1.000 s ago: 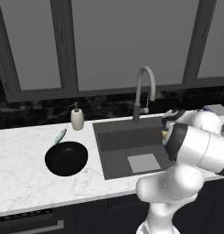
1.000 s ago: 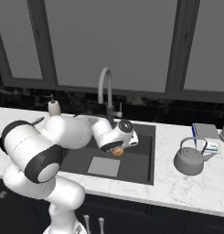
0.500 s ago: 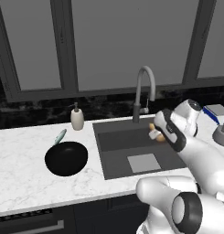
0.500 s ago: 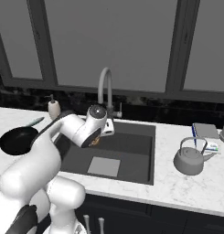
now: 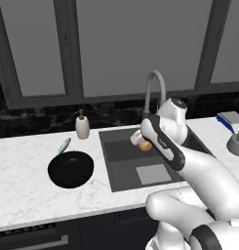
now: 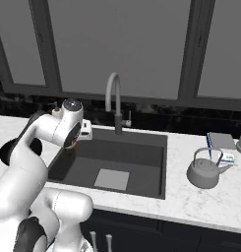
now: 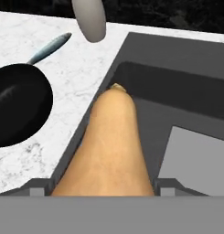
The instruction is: Pick the squash from the sink and place it in the bowl. Then pick the bowl and place it in the microwave. Then close the microwave door and press the start button.
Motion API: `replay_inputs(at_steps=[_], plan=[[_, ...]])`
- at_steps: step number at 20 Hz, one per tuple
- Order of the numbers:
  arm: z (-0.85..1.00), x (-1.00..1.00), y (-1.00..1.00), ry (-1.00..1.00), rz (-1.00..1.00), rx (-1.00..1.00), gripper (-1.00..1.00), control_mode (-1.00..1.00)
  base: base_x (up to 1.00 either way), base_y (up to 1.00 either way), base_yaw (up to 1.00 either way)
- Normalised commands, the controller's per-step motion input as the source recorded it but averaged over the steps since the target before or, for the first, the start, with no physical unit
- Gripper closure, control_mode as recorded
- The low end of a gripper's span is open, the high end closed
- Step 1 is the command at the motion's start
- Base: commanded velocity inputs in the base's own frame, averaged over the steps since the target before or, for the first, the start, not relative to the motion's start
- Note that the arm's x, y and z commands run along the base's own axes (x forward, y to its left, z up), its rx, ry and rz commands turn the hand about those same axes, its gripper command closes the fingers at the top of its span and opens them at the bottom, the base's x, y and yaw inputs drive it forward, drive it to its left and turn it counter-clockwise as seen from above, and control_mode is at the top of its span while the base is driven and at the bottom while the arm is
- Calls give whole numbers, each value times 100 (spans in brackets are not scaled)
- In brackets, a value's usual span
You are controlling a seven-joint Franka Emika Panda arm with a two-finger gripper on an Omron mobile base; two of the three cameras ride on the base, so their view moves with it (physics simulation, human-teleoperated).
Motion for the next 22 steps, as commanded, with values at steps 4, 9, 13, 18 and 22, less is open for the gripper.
replay_inputs(at_steps=[4, 9, 13, 18, 22], plan=[[10, 0, 100, 15, 0, 0, 100, -100, 0, 0, 0], [-4, 9, 100, 12, 1, -2, 100, -100, 0, 0, 0], [0, 30, 99, 23, 0, -5, 100, -100, 0, 0, 0], [-2, 3, 81, 21, 0, -4, 100, -100, 0, 0, 0], [-25, 3, 50, 8, 0, -5, 100, -100, 0, 0, 0]])
